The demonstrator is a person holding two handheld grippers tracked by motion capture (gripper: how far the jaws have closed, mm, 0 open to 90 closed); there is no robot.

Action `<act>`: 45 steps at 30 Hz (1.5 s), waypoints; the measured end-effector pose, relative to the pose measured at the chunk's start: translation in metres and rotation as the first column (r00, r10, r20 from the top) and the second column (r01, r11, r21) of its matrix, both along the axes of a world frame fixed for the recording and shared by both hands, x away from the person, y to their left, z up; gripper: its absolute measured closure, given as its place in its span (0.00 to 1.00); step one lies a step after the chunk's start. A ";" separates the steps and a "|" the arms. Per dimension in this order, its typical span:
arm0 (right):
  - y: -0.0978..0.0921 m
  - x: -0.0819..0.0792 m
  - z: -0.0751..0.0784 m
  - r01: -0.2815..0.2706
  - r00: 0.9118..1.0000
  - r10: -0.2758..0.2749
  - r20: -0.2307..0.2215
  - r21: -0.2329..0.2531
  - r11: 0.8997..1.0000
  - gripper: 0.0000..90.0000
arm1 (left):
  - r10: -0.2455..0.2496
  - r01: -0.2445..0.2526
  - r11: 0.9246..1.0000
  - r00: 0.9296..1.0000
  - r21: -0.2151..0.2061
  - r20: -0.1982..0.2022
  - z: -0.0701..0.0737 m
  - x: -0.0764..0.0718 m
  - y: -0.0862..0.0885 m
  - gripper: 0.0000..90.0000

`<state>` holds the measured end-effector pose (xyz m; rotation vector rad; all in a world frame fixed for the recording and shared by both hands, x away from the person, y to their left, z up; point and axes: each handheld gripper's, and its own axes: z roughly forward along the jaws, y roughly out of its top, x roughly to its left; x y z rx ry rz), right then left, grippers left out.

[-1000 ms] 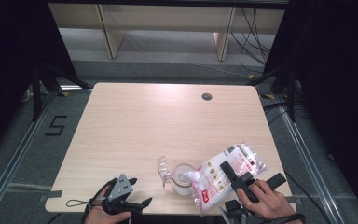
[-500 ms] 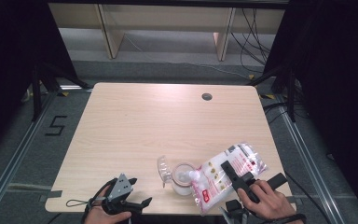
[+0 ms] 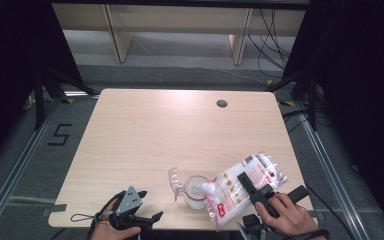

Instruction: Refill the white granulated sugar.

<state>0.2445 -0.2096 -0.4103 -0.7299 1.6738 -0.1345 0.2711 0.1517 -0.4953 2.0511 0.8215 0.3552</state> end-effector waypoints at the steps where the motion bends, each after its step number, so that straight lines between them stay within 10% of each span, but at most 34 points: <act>1: 0.000 0.000 0.000 0.000 1.000 0.000 0.000 0.002 1.000 0.74 | -0.001 0.001 1.000 1.000 0.003 0.001 0.000 0.000 0.000 0.18; 45: -0.002 0.001 0.000 0.003 1.000 -0.003 -0.005 -0.001 1.000 0.75 | -0.004 0.004 1.000 1.000 0.010 0.002 0.000 0.000 0.001 0.18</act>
